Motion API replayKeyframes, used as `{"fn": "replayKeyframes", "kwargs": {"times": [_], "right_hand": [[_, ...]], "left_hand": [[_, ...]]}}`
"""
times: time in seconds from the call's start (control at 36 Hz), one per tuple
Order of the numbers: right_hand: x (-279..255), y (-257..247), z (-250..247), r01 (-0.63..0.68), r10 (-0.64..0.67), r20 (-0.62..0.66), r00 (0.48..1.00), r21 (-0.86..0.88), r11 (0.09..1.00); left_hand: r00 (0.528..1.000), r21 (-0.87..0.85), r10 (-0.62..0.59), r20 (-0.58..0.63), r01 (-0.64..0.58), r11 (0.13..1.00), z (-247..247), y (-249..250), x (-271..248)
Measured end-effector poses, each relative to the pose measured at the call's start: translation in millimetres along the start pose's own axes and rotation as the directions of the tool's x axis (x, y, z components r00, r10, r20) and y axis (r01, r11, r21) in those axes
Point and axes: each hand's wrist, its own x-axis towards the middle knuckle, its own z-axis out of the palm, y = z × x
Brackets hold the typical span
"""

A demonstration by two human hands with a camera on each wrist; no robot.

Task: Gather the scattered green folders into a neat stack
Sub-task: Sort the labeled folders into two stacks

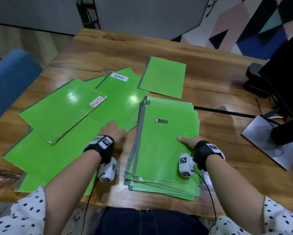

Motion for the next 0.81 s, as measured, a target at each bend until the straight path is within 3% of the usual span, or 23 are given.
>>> {"fn": "replayKeyframes", "kwargs": {"times": [0.06, 0.11, 0.17, 0.44, 0.56, 0.61, 0.72, 0.81], "right_hand": [[0, 0, 0, -0.006, 0.006, -0.001, 1.000, -0.009, 1.000], [1, 0, 0, -0.009, 0.009, 0.001, 1.000, -0.016, 1.000], [2, 0, 1, -0.007, 0.007, -0.001, 1.000, -0.022, 1.000], [8, 2, 0, -0.038, 0.037, -0.038, 0.999, -0.015, 0.999], [14, 4, -3, -0.061, 0.061, -0.048, 0.997, 0.008, 0.998], [16, 5, -4, -0.068, 0.069, -0.054, 0.996, 0.009, 0.998], [17, 4, -5, -0.064, 0.064, -0.077, 0.995, 0.006, 0.998], [16, 1, -8, -0.048, 0.045, -0.104, 0.993, -0.018, 0.999]], "left_hand": [[0.993, 0.103, -0.103, -0.057, 0.108, 0.989, -9, -23, 8], [0.980, 0.175, -0.194, -0.035, 0.198, 0.964, -10, -45, 9], [0.976, 0.234, -0.215, 0.004, 0.209, 0.950, -3, -61, 5], [0.991, 0.368, -0.136, 0.012, 0.122, 0.922, 30, -34, -33], [0.999, 0.455, -0.031, 0.041, 0.009, 0.891, 24, -24, -45], [0.999, 0.436, 0.029, 0.025, -0.037, 0.899, 16, -21, -43], [0.998, 0.380, 0.037, -0.042, -0.019, 0.925, -4, -13, -24], [0.986, 0.395, 0.161, 0.031, -0.160, 0.905, -10, -10, 0]]}}
